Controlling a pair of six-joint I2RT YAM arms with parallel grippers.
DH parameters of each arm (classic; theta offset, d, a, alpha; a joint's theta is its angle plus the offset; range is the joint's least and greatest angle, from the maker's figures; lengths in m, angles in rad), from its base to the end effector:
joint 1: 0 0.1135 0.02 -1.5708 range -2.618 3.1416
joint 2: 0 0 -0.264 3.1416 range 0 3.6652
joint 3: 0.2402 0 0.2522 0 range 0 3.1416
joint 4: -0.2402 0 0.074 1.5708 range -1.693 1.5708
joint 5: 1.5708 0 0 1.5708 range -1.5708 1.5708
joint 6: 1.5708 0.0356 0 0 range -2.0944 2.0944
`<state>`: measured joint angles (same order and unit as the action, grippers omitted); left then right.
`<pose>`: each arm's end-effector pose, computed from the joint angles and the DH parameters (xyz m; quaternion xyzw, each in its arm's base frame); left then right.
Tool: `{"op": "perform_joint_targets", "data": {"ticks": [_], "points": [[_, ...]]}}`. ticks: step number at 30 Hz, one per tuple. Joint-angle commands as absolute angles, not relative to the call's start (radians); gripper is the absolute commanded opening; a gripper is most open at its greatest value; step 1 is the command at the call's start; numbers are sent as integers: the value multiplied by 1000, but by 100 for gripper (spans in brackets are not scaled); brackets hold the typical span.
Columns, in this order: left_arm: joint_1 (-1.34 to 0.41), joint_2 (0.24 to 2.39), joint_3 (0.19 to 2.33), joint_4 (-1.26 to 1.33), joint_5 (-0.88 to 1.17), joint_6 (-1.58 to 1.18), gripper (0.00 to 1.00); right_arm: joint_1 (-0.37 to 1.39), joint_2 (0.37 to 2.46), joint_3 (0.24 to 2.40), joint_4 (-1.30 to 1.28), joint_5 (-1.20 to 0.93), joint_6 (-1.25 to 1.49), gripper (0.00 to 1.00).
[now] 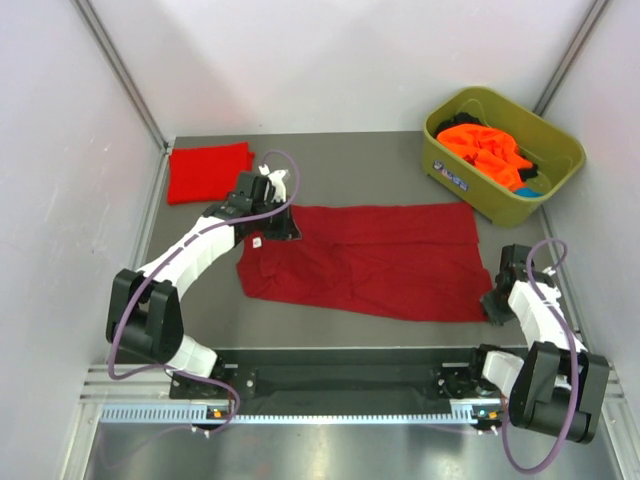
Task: Fold and stack the t-shirts
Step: Fold the tshirt
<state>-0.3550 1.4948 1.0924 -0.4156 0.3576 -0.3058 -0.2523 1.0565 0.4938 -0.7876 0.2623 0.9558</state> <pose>0.2978 -0.1237 0.2577 0.0879 0.9133 -0.2738 0.2885 0.1459 -0.0471 0.1577 0.5715 0.8028 -0.0844 0.1472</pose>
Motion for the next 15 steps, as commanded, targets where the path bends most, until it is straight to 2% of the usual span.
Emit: {"op": "perform_joint_targets", "data": {"ticks": [1,2,15], "points": [[-347,1448,1114,-416,333,-313,0,-261,1083,480,-669,290,976,20],[-344,1444,1117,-428,319,-317,0,-261,1077,480,-666,284,973,0],[-224,1307,1170,-537,141,-405,0,-259,939,511,-658,226,804,0]]}}
